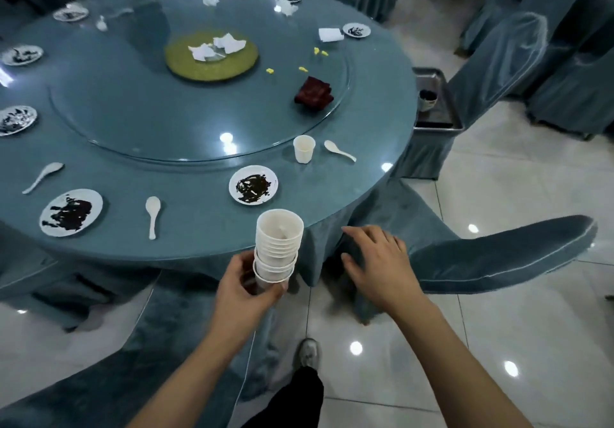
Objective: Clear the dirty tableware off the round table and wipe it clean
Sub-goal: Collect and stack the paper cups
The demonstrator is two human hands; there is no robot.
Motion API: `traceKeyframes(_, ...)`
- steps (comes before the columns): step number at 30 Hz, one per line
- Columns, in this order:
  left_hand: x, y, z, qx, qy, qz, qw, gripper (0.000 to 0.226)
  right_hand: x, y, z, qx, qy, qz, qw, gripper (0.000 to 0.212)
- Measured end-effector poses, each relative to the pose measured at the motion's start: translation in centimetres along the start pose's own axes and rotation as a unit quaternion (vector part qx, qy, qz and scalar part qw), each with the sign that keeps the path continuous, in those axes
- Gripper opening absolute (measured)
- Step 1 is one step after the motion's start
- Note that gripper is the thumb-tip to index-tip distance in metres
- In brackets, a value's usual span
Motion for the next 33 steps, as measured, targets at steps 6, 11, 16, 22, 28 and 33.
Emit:
traceKeyframes(6, 1.8, -1.5, -6.4, 0.019, 0.007, -0.007, 1.000, 0.068, 1.0, 2.4, -9.1, 0.004, 0.030, 0.003, 1.000, 0.048)
traceKeyframes(11, 2.9, -2.1, -10.6, 0.046, 0.013, 0.000, 0.999, 0.060, 1.6, 2.6, -16.0, -0.014, 0.048, 0.015, 0.999, 0.048)
traceKeyframes(16, 2.8, -1.7, -14.5, 0.091, 0.038, 0.006, 0.995, 0.064, 1.7, 1.4, -24.5, -0.034, 0.060, 0.016, 0.997, 0.048)
traceKeyframes(22, 1.9, -1.9, -18.0, 0.106, 0.086, -0.031, 0.990, 0.065, 1.7, -1.2, -34.8, -0.054, 0.072, -0.011, 0.996, 0.047)
traceKeyframes(28, 0.5, -2.4, -20.0, 0.115, 0.124, -0.049, 0.984, 0.061, 0.9, -5.5, -41.4, -0.131, 0.083, 0.027, 0.987, 0.084)
traceKeyframes(33, 0.7, -3.2, -20.8, 0.113, 0.127, -0.050, 0.984, 0.063, 0.2, -7.9, -42.6, -0.159, 0.119, 0.071, 0.978, 0.077)
Point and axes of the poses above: each hand's wrist, its own z-axis away from the middle knuckle, its own y-axis out of the back of the hand, x = y × z, the point moved 8 cm from there along -z, towards the middle knuckle, and after that the axes turned 3 degrees about -x, right-handed, at the moved point
